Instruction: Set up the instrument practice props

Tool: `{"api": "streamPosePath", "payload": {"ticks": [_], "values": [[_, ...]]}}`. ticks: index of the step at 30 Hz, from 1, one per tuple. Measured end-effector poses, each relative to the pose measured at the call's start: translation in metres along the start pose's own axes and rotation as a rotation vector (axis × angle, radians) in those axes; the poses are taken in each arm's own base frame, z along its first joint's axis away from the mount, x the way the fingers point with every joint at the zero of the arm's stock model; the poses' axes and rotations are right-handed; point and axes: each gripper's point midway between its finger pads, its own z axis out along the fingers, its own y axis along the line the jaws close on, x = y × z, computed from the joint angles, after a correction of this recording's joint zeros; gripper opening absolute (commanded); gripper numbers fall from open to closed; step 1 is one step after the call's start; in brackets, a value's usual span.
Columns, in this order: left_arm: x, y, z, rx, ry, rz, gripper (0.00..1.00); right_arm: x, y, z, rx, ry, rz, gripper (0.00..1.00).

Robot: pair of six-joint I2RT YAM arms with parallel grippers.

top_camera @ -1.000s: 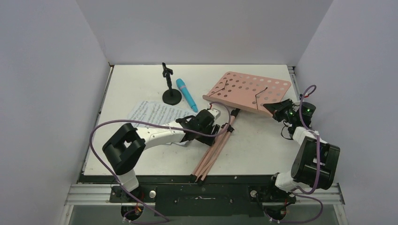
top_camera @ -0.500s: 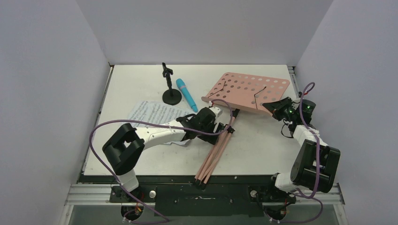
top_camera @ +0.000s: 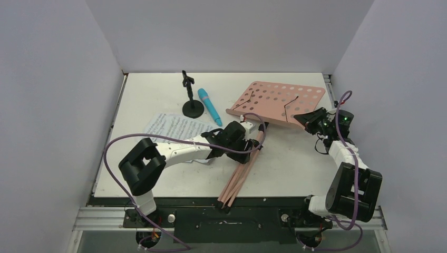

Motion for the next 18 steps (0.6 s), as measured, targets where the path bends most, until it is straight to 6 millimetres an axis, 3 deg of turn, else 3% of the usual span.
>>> {"api": "streamPosePath", "payload": {"ticks": [7, 18], "values": [[0.012, 0.001, 0.011, -0.003, 0.055, 0.012, 0.47, 0.001, 0.006, -0.003, 0.011, -0.004, -0.018, 0.05], [0.012, 0.000, 0.012, 0.004, 0.064, 0.035, 0.34, 0.002, 0.014, -0.005, 0.017, -0.012, -0.030, 0.05]]}}
